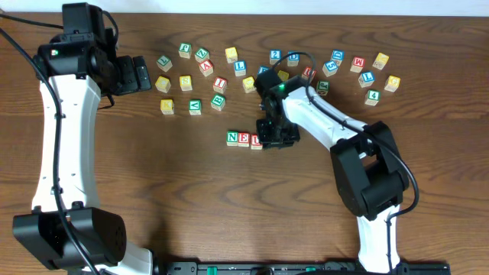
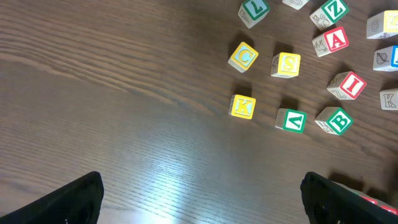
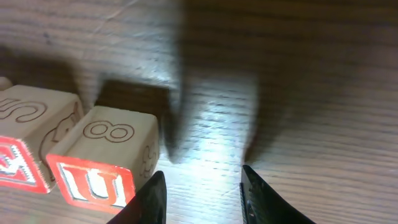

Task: Spell out NEURIPS
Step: 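Push the U block left against the E block with the right gripper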

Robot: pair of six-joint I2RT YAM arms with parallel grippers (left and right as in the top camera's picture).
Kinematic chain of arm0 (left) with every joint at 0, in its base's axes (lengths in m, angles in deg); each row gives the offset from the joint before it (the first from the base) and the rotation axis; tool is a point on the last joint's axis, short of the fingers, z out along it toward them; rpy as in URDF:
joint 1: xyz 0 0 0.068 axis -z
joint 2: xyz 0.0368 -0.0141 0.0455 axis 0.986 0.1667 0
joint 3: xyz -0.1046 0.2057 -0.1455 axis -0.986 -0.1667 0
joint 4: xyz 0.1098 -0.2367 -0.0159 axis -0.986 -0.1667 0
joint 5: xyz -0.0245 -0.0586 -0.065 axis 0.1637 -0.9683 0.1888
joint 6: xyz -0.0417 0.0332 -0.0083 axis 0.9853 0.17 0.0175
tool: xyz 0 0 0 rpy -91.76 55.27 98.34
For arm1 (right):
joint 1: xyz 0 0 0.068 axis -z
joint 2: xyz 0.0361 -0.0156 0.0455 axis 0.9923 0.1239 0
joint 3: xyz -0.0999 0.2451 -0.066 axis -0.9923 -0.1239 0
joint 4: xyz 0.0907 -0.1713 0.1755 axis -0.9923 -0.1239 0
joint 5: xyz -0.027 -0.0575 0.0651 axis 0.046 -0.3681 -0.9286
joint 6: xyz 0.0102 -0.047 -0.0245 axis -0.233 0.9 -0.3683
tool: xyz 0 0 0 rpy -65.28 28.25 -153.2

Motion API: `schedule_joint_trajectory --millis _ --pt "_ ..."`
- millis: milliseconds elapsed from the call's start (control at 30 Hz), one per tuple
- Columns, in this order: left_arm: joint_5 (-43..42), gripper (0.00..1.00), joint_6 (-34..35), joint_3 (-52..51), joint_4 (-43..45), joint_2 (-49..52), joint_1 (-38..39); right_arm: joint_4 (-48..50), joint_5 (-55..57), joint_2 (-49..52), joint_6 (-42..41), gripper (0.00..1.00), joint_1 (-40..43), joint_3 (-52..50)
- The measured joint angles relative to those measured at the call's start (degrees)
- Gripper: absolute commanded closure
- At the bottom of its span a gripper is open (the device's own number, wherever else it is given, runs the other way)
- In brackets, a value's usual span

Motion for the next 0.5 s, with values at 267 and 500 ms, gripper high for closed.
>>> schedule_joint_trajectory --millis 267,500 --pt "0.0 0.0 0.0 0.0 0.0 0.0 0.0 0.83 0.0 0.0 0.0 0.66 -0.74 0.0" --pt "0.0 0.0 0.0 0.0 0.0 0.0 0.0 -0.76 0.0 0.0 0.0 0.73 -0.74 0.0"
